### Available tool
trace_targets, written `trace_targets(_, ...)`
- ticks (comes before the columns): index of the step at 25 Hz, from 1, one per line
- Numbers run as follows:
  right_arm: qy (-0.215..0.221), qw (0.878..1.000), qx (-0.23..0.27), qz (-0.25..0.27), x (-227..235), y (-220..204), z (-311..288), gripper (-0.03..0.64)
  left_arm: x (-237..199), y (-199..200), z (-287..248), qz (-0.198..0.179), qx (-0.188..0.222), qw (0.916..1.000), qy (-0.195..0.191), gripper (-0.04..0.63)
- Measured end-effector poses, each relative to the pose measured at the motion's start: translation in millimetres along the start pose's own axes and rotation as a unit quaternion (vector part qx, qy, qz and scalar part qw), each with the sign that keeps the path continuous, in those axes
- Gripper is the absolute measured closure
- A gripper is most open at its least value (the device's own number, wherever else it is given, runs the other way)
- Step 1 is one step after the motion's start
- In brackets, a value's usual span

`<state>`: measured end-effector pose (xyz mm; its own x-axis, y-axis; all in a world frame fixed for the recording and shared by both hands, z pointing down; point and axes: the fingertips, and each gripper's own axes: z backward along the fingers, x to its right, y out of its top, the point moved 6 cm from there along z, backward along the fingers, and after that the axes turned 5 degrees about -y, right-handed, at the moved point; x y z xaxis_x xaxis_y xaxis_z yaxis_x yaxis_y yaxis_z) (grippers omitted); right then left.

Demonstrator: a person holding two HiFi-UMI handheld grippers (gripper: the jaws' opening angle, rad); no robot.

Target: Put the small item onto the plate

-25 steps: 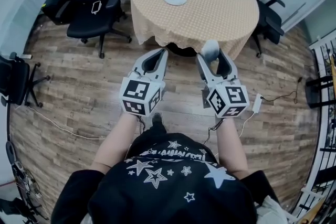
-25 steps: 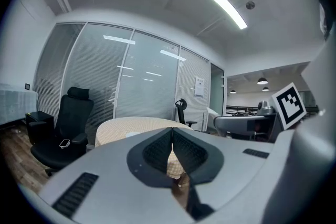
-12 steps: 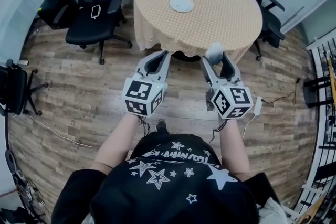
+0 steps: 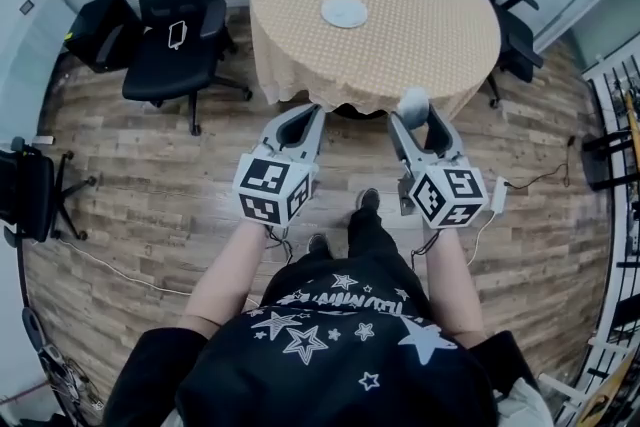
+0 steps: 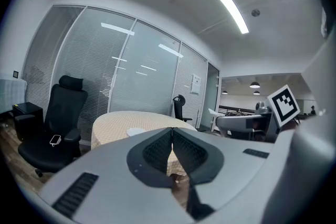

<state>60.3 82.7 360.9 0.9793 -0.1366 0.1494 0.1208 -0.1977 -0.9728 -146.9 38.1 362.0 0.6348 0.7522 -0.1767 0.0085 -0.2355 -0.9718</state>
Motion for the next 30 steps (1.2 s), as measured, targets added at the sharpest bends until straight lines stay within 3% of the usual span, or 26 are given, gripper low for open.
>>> trace_targets(11,0.019,1.0,0.005,-0.008,32.0,11.2,-57.8,0.307,-24.2,9.9,-36.1,-0.004,-0.004,0.9996,0.028,0.586)
trace_targets(30,0.083,0.996,-0.034,-0.02,119.1,29.8,-186.7,0.307,-66.4,27.4,-166.9,0.001,-0.025,0.9965,0.08,0.586)
